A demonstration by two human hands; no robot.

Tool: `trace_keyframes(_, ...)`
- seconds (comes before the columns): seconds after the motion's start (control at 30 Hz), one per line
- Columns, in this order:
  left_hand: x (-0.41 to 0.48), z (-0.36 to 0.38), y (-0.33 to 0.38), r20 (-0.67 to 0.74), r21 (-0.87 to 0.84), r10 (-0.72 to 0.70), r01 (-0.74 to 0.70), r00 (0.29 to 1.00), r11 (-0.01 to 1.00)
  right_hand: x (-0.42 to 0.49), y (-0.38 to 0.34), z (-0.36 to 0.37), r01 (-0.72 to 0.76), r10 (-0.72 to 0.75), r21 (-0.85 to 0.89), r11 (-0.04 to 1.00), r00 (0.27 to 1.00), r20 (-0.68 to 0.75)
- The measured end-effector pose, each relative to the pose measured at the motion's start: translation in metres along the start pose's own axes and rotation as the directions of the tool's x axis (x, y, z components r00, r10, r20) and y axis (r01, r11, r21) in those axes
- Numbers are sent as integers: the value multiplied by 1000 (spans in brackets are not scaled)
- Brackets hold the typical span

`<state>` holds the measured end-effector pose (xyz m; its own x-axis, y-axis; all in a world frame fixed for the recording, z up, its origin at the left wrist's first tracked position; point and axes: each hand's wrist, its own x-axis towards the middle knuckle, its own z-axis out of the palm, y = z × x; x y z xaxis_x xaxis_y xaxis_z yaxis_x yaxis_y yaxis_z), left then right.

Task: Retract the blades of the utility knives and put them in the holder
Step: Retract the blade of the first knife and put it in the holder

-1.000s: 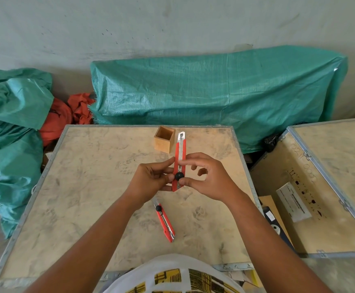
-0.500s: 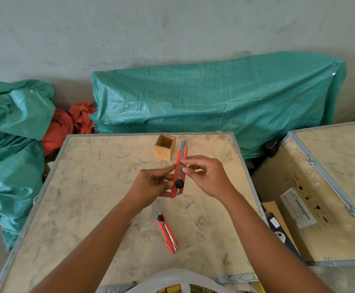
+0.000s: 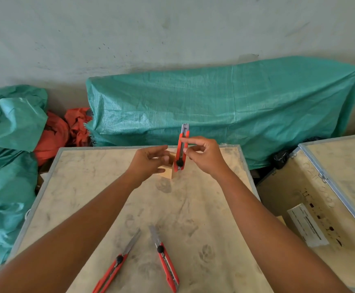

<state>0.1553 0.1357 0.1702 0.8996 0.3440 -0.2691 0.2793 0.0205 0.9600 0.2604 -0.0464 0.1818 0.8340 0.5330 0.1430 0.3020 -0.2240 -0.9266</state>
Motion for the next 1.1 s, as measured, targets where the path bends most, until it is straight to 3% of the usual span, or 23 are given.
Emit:
trace_keyframes(0.1,48,-15,-17,-47,312,9,6,999,950,30,28,13,-4,0,-65,998,998,-60)
trace_keyframes(0.2,89,-24,-33,30,648,18,-33,999,761,52,53,33,-17,-1,-137,990,992,-128)
trace_keyframes(0.3,121,-28,-48,161,783,-91,-71,983,618,67,76,54,-36,8,-175,984,987,-158)
trace_keyframes(0.4,140,-27,-64,262,824,-210,-105,942,557,74,99,72,-50,14,-220,974,987,-160)
trace_keyframes(0.53,149,-27,-81,262,794,-227,-76,938,604,77,121,86,-72,31,-294,953,989,-144)
trace_keyframes(0.8,137,-15,-93,112,601,-136,42,984,798,80,136,94,-109,72,-376,920,991,-113)
trace_keyframes(1.1,123,-9,-87,61,549,-160,101,985,830,66,131,86,-123,71,-319,940,983,-170)
